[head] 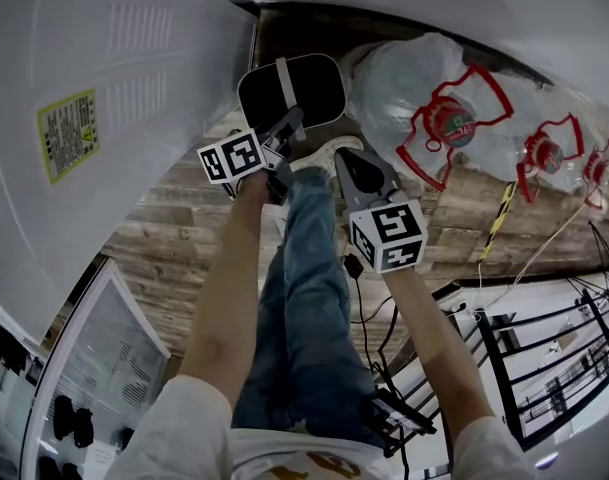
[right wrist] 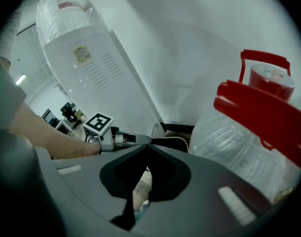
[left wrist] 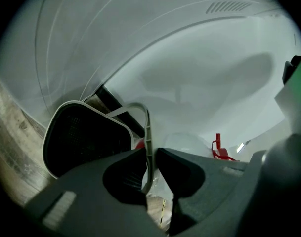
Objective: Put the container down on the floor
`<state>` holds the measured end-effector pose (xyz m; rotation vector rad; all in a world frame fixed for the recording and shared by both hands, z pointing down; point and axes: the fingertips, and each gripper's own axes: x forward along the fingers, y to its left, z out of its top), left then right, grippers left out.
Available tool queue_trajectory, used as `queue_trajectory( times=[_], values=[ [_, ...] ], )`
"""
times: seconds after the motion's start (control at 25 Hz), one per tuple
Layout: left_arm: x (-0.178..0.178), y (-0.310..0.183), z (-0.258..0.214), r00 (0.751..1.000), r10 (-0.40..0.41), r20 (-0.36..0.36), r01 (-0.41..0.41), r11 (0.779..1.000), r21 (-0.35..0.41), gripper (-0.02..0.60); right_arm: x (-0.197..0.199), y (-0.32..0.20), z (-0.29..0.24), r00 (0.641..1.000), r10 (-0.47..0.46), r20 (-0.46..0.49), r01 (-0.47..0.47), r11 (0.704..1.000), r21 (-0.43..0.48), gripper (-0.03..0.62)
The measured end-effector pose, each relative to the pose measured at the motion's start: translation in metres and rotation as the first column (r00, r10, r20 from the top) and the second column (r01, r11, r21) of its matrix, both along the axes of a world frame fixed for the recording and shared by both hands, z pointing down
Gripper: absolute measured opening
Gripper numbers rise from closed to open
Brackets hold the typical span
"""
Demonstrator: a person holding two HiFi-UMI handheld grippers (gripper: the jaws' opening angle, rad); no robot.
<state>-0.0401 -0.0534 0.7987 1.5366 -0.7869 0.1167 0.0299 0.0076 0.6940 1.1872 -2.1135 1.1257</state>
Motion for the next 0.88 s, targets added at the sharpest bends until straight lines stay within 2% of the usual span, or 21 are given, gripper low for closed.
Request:
queue_trajectory(
  times=[0.32, 0.52, 0.72, 0.88],
  values=[
    [-0.009, -0.006, 0.014, 0.999, 0.022, 0.046, -0.024, 0.999, 0.043, 0.075, 0.002, -0.008, 0.006, 1.000, 0.011, -0.012, -0.011, 1.000, 0.015, 0.023],
    [-0.010, -0.001, 0.016, 0.998, 0.044, 0.050, -0.047, 0.998, 0.053, 0.075, -0.002, -0.002, 0.014, 1.000, 0.000, -0.018, 0.000, 1.000, 0.015, 0.023],
    [-0.013, 0.007, 0.020, 0.991, 0.079, 0.113, -0.086, 0.994, 0.064, 0.075, -0.009, -0.007, 0.016, 1.000, -0.005, -0.012, 0.005, 1.000, 0.014, 0.023],
    [-0.014, 0.007, 0.019, 0.993, 0.052, 0.102, -0.059, 0.996, 0.070, 0.077, -0.011, -0.013, 0.014, 1.000, -0.003, -0.009, 0.003, 1.000, 0.021, 0.023]
  ],
)
